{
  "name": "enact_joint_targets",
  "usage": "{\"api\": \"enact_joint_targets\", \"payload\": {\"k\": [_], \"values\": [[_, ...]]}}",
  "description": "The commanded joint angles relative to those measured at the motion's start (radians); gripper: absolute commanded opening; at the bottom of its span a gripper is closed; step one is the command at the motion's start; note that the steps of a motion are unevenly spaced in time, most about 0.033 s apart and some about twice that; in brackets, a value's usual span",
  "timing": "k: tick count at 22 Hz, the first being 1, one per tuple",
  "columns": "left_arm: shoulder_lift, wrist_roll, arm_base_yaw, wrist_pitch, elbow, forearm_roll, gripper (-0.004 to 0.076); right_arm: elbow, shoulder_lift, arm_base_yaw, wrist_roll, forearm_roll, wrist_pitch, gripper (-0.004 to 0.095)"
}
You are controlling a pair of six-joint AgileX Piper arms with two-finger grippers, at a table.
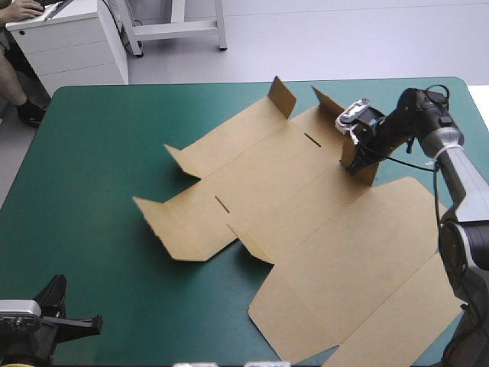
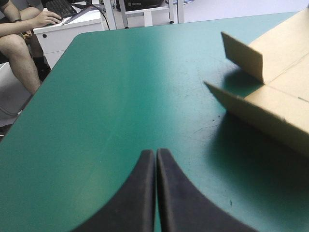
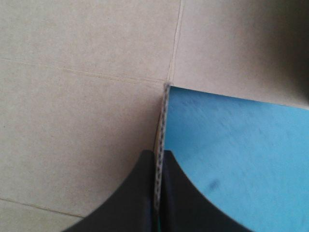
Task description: Fold the box
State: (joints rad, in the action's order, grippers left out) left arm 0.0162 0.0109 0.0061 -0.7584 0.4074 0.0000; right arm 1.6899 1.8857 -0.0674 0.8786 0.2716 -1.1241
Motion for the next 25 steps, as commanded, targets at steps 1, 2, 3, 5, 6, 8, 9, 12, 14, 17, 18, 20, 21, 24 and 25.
{"api": "enact_joint_targets", "payload": {"k": [1, 2, 3, 5, 6, 8, 9, 12, 14, 17, 18, 20, 21, 24, 25], "values": [[0.014, -0.003, -0.005, 0.077, 0.025, 0.000, -0.0010, 0.080, -0.022, -0.076, 0.155, 0.001, 0.005, -0.0020], [0.014, -0.003, -0.005, 0.077, 0.025, 0.000, -0.0010, 0.088, -0.018, -0.101, 0.203, -0.009, 0.018, -0.0020], [0.014, -0.003, -0.005, 0.077, 0.025, 0.000, -0.0010, 0.093, -0.015, -0.124, 0.265, -0.015, 0.036, -0.0020], [0.014, -0.003, -0.005, 0.077, 0.025, 0.000, -0.0010, 0.093, -0.015, -0.190, 0.386, -0.024, 0.090, -0.0020], [0.014, -0.003, -0.005, 0.077, 0.025, 0.000, -0.0010, 0.093, -0.015, -0.211, 0.423, -0.030, 0.108, -0.0020], [0.014, -0.003, -0.005, 0.077, 0.025, 0.000, -0.0010, 0.093, -0.015, -0.240, 0.493, -0.034, 0.138, -0.0020], [0.014, -0.003, -0.005, 0.077, 0.025, 0.000, -0.0010, 0.093, -0.015, -0.275, 0.548, -0.027, 0.177, -0.0020], [0.014, -0.003, -0.005, 0.077, 0.025, 0.000, -0.0010, 0.093, -0.015, -0.350, 0.615, -0.026, 0.247, -0.0020], [0.014, -0.003, -0.005, 0.077, 0.025, 0.000, -0.0010, 0.093, -0.015, -0.368, 0.644, -0.026, 0.255, -0.0020], [0.014, -0.003, -0.005, 0.077, 0.025, 0.000, -0.0010, 0.093, -0.014, -0.374, 0.609, 0.029, 0.282, -0.0020], [0.014, -0.003, -0.005, 0.077, 0.025, 0.000, -0.0010, 0.093, -0.014, -0.374, 0.555, 0.056, 0.316, -0.0020], [0.014, -0.003, -0.005, 0.077, 0.025, 0.000, -0.0010, 0.093, -0.014, -0.374, 0.484, 0.087, 0.370, -0.0020], [0.014, -0.003, -0.005, 0.077, 0.025, 0.000, -0.0009, 0.093, -0.012, -0.374, 0.476, 0.096, 0.377, -0.0020], [0.014, -0.003, -0.005, 0.077, 0.025, 0.000, -0.0010, 0.093, 0.017, -0.374, 0.445, 0.116, 0.374, -0.0020], [0.014, -0.003, -0.005, 0.077, 0.025, 0.000, -0.0010, 0.093, 0.033, -0.376, 0.441, 0.121, 0.366, -0.0020]]}}
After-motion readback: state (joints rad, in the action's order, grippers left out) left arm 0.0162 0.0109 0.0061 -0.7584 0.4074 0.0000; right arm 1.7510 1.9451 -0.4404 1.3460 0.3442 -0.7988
